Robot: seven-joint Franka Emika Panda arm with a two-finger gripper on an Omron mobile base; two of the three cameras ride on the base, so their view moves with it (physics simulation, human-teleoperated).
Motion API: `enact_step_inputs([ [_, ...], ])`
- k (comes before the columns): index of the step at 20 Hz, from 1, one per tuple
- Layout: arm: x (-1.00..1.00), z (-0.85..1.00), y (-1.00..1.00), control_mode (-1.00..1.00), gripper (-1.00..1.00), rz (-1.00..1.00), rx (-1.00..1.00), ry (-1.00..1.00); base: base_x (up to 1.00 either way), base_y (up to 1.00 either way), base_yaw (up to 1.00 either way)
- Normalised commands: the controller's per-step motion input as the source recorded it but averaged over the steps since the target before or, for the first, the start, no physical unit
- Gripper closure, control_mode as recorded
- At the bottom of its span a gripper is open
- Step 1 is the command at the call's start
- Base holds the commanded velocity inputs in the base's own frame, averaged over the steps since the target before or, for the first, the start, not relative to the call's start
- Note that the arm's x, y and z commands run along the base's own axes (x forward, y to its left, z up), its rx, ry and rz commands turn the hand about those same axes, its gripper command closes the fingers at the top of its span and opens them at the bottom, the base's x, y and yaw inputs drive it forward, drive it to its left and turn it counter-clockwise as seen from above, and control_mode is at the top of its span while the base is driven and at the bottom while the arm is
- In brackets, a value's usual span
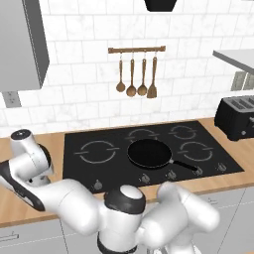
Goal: Pick the kettle from the counter and place it on a stove burner. Then turn the burner on.
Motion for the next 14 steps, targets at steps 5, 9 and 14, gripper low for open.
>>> enact_step_inputs([
  [5, 0.33, -0.19, 0.26, -1.0, 1.0, -0.09, -0.01, 0.0, 0.0, 0.0, 0.0],
  [9, 0.01, -0.19, 0.04, -1.0, 1.0, -0.12, -0.02, 0.0, 0.0, 0.0, 0.0],
  [14, -0.06, -0.3, 0.0, -1.0, 1.0, -0.14, -0.03, -0.03, 0.0, 0.0, 0.0],
])
